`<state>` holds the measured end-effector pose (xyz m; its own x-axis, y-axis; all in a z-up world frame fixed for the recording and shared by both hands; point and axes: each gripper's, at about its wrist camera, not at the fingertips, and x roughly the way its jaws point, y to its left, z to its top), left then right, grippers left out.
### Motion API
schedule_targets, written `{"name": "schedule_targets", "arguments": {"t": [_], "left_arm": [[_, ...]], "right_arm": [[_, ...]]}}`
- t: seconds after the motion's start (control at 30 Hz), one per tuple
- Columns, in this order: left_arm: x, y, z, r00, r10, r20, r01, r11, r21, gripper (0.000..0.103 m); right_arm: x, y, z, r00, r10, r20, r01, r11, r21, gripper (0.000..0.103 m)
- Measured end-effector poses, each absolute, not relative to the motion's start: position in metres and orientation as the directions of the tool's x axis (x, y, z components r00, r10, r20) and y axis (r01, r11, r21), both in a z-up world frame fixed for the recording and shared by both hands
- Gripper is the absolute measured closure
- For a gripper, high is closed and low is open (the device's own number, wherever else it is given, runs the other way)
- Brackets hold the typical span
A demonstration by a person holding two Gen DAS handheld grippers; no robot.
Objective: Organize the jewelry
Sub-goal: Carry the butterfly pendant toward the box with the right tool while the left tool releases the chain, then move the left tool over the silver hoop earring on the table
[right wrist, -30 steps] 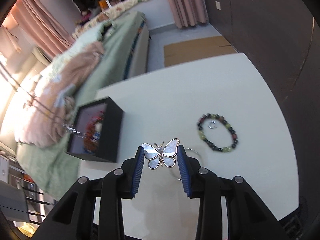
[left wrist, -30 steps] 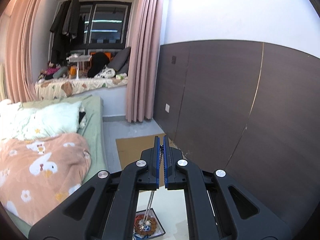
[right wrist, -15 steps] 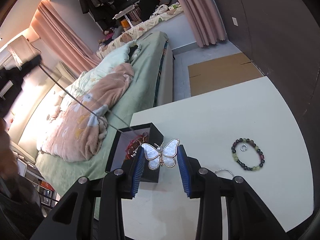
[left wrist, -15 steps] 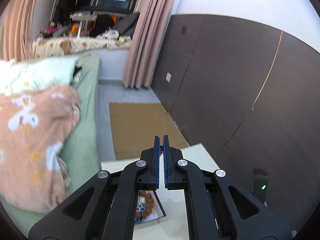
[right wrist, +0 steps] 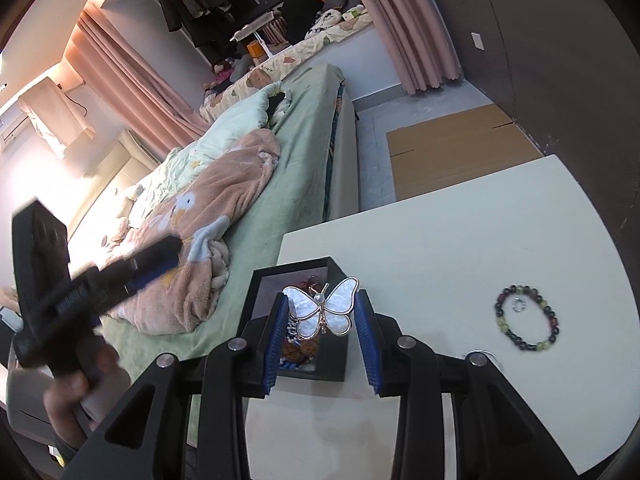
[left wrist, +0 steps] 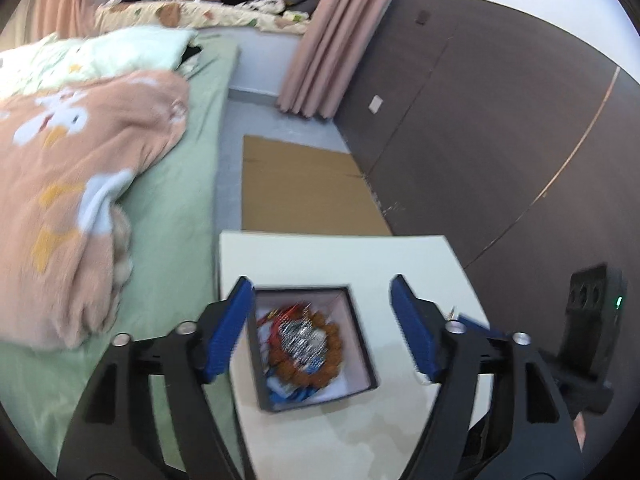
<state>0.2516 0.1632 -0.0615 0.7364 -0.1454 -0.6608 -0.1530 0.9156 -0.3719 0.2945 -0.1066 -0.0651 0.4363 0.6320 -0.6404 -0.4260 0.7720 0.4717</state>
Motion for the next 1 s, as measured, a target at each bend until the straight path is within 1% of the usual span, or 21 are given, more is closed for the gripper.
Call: {"name": "schedule_targets", "arguments": {"t": [0.03, 0.07, 0.13, 0.27, 0.33, 0.37, 0.4, 0.43, 0.47, 0.67, 0.77, 1.0], "left_arm": [[0.248, 0.167, -0.065, 0.735, -0.140, -0.664, -0.162, 0.914, -0.372, 0.021], [0.244, 0.170, -0.067, 0.735, -0.133, -0.665, -0.171, 0.912, -0.372, 0.019], [0.234, 0.175, -0.072, 0.737, -0.124, -0.665, -0.187, 0.907, -0.376, 0.011], [0.221, 0.181, -0.077, 0.733, -0.106, -0.673, -0.215, 0.902, -0.376, 0.009], [0.214, 0.185, -0.081, 0.729, -0.101, -0.678, -0.231, 0.895, -0.382, 0.009], [0.211, 0.185, -0.082, 0.728, -0.100, -0.678, -0.235, 0.893, -0.384, 0.009], [0.207, 0.187, -0.084, 0.728, -0.097, -0.679, -0.244, 0.889, -0.388, 0.009], [0.204, 0.189, -0.086, 0.728, -0.096, -0.679, -0.251, 0.884, -0.394, 0.009], [0.201, 0.190, -0.087, 0.727, -0.095, -0.680, -0.257, 0.880, -0.399, 0.009], [0.188, 0.185, -0.090, 0.719, -0.093, -0.689, -0.267, 0.878, -0.397, 0.009], [0.187, 0.176, -0.087, 0.722, -0.098, -0.685, -0.253, 0.884, -0.393, 0.009], [0.194, 0.151, -0.081, 0.721, -0.124, -0.682, -0.212, 0.897, -0.388, 0.008]], "right_arm": [[0.295, -0.102, -0.065, 0.432, 0.635, -0.640, -0.430, 0.769, 0.472, 0.070], [0.296, -0.098, -0.064, 0.430, 0.638, -0.640, -0.434, 0.767, 0.473, 0.070], [0.297, -0.091, -0.064, 0.423, 0.644, -0.638, -0.441, 0.761, 0.476, 0.070], [0.299, -0.073, -0.064, 0.404, 0.664, -0.629, -0.454, 0.743, 0.492, 0.069], [0.299, -0.066, -0.063, 0.389, 0.688, -0.613, -0.466, 0.721, 0.513, 0.067], [0.299, -0.062, -0.063, 0.382, 0.699, -0.604, -0.477, 0.709, 0.519, 0.064], [0.299, -0.058, -0.063, 0.377, 0.703, -0.603, -0.484, 0.704, 0.519, 0.054], [0.299, -0.054, -0.063, 0.369, 0.707, -0.603, -0.492, 0.699, 0.519, 0.028], [0.298, -0.054, -0.063, 0.375, 0.710, -0.597, -0.492, 0.698, 0.521, 0.023], [0.293, -0.074, -0.062, 0.410, 0.680, -0.607, -0.450, 0.730, 0.514, 0.022], [0.293, -0.089, -0.064, 0.420, 0.658, -0.625, -0.421, 0.751, 0.508, 0.019], [0.292, -0.124, -0.070, 0.416, 0.639, -0.647, -0.391, 0.768, 0.507, 0.018]]}}
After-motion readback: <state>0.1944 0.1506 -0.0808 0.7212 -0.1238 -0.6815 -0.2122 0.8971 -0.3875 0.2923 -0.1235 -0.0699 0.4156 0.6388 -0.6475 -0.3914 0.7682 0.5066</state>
